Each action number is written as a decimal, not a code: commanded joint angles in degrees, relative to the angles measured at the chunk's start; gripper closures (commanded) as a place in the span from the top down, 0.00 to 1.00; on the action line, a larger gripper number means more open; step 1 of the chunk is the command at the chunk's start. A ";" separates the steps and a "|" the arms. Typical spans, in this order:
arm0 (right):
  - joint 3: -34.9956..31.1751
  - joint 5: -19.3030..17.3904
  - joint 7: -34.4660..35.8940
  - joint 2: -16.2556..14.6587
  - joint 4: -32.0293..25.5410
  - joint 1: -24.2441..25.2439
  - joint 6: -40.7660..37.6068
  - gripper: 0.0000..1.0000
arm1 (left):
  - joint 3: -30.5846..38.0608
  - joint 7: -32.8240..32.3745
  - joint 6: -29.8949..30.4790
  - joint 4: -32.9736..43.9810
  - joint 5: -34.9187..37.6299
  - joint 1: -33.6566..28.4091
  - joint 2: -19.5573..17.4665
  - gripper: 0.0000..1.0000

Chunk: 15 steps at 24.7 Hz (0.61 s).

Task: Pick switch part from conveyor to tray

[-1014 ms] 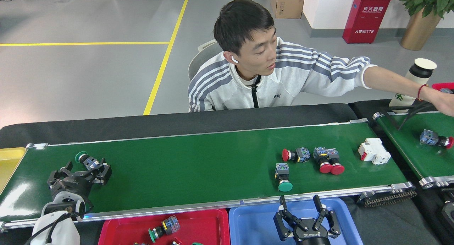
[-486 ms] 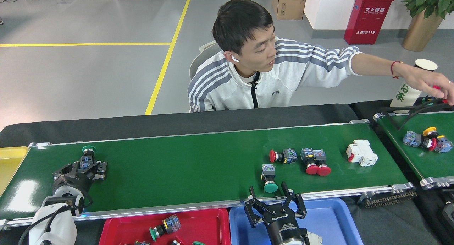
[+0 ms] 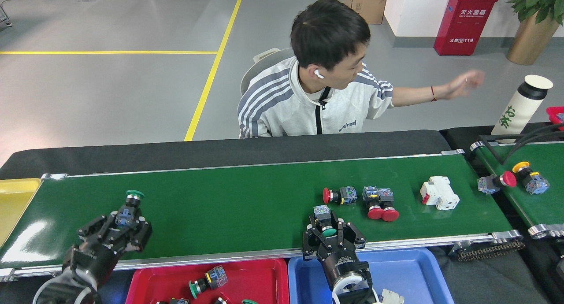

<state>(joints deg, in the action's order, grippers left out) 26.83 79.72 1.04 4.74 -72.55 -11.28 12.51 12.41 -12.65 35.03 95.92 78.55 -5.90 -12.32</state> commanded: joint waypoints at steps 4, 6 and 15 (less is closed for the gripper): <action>3.67 0.00 0.10 -1.66 -7.87 1.53 -9.26 0.02 | -2.48 0.87 9.97 5.95 -0.33 -5.53 0.72 0.10; 5.16 0.00 0.10 -2.98 -12.18 3.81 -14.71 0.02 | -4.59 0.87 9.97 5.95 -0.07 -5.97 0.28 0.14; 13.07 0.00 1.06 -6.32 -14.90 6.01 -30.53 1.00 | -5.38 1.13 9.97 5.95 2.39 -5.97 3.79 1.00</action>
<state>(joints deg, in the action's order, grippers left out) 39.89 79.79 1.36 -1.46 -86.57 -4.89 -15.91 6.62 -12.03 44.80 101.12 80.98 -12.08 -8.55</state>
